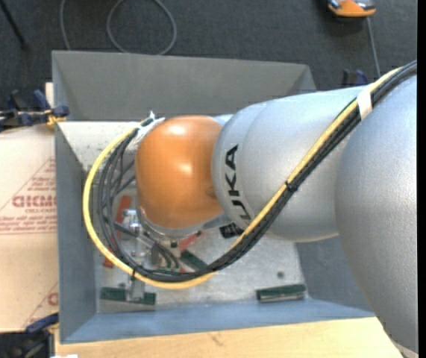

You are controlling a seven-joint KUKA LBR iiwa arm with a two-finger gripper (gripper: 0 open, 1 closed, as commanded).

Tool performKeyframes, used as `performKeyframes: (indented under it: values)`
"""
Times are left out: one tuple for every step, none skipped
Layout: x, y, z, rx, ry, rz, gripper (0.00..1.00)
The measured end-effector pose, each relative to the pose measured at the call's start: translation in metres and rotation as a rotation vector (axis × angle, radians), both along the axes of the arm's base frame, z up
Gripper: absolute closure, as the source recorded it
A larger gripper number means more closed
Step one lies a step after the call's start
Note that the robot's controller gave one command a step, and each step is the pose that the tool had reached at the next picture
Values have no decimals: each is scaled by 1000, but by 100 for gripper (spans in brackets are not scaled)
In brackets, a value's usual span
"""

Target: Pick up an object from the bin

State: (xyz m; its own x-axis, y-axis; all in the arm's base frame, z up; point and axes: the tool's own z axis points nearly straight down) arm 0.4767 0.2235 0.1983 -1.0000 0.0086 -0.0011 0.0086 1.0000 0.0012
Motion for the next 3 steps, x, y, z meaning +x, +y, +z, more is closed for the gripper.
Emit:
performKeyframes:
  values:
    - [32, -79, -131, -4, 3, 376, 0]
    - [43, -159, -92, -6, -6, 437, 0]
    - [31, -112, -128, 0, 0, 953, 0]
